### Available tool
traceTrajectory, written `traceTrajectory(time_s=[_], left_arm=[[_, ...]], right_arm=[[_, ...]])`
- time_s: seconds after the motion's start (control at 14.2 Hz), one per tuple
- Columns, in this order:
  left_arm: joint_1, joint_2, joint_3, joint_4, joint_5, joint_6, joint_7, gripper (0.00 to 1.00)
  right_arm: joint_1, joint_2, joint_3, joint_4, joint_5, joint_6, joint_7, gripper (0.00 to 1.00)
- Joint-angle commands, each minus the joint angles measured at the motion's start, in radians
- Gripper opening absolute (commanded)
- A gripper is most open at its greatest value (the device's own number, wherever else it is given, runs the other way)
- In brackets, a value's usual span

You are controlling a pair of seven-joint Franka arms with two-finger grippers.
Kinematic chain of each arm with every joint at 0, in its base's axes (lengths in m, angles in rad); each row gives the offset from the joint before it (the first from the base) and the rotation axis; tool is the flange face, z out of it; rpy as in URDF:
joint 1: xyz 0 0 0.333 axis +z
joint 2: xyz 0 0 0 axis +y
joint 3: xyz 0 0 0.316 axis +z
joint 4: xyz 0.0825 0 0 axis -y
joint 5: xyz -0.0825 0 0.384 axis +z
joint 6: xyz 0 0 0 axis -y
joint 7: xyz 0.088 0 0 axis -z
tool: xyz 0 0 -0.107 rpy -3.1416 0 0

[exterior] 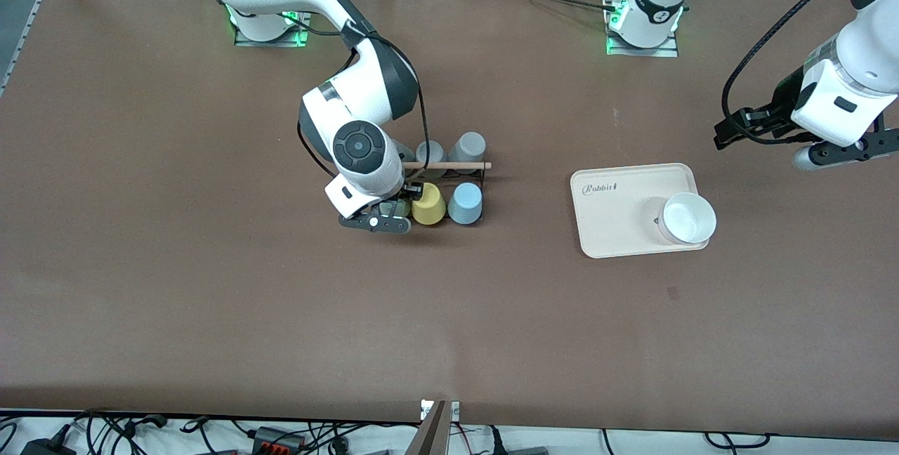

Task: Hang scattered cups on rack with three cups
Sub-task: 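Hang the blue cup on the rack, open the right gripper, withdraw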

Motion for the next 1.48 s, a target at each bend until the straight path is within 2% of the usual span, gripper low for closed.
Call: traceTrajectory(time_s=[0.0,0.07,0.14,0.21,0.28,0.78,0.92,1.13,1.41], left_arm=[[0.006,-0.017,-0.011,-0.016,0.027,0.008,0.03,1.0],[0.004,-0.017,-0.011,-0.015,0.027,0.008,0.03,1.0],[0.005,-0.017,-0.011,-0.015,0.027,0.008,0.03,1.0],[0.006,-0.017,-0.012,-0.015,0.027,0.006,0.032,1.0],[0.006,-0.017,-0.012,-0.015,0.025,0.006,0.032,1.0],[0.004,-0.017,-0.012,-0.013,0.027,0.006,0.032,1.0],[0.005,-0.017,-0.014,-0.015,0.025,0.006,0.032,1.0],[0.004,-0.017,-0.012,-0.013,0.025,0.006,0.032,1.0],[0.004,-0.017,-0.014,-0.013,0.027,0.008,0.032,1.0]], right_arm=[[0.018,-0.001,-0.009,-0.031,-0.014,0.029,0.024,0.46],[0.018,-0.001,-0.009,-0.031,-0.014,0.028,0.022,0.58],[0.016,-0.003,-0.009,-0.03,-0.012,0.028,0.024,0.8],[0.015,-0.004,-0.009,-0.027,-0.011,0.026,0.022,0.96],[0.01,-0.009,-0.009,-0.022,-0.011,0.023,0.014,1.0],[-0.068,-0.148,-0.018,0.045,-0.011,-0.084,-0.05,1.0],[-0.141,-0.167,-0.022,0.091,-0.009,-0.15,-0.119,1.0],[-0.282,-0.245,-0.017,0.09,-0.012,-0.19,-0.145,1.0],[-0.412,-0.308,-0.025,0.084,-0.015,-0.293,-0.39,1.0]])
